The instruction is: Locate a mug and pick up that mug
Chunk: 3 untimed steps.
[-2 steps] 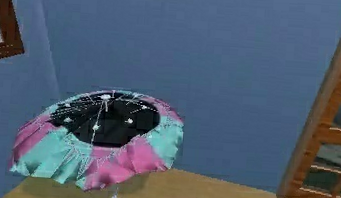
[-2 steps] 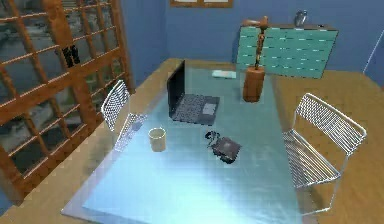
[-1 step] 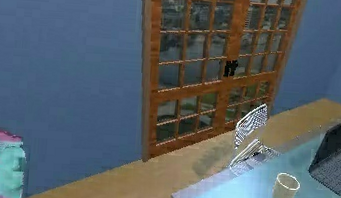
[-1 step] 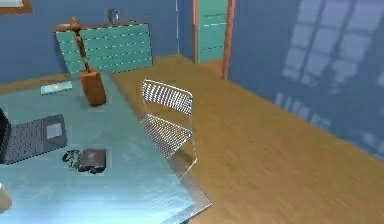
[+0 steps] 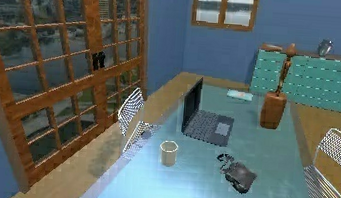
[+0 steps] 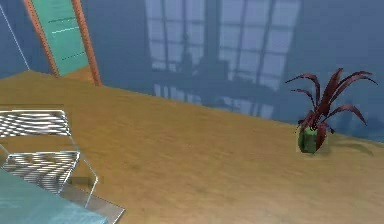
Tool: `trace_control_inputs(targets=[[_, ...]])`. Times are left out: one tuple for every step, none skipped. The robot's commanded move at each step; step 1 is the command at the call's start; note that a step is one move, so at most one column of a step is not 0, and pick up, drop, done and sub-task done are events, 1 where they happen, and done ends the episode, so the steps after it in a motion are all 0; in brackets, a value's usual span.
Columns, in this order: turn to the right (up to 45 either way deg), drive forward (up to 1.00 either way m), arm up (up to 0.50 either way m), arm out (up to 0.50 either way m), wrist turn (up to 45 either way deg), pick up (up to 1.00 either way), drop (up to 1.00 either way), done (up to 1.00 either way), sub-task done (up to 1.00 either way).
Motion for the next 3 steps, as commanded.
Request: trace_control_inputs(targets=[[0.0,0.10,0.00,0.00,0.0,0.00,0.00,0.00,0.00],[-45.0,0.00,0.00,0.00,0.0,0.00,0.00,0.00,0.00],[-39.0,0.00,0.00,0.00,0.0,0.00,0.00,0.00,0.00]])
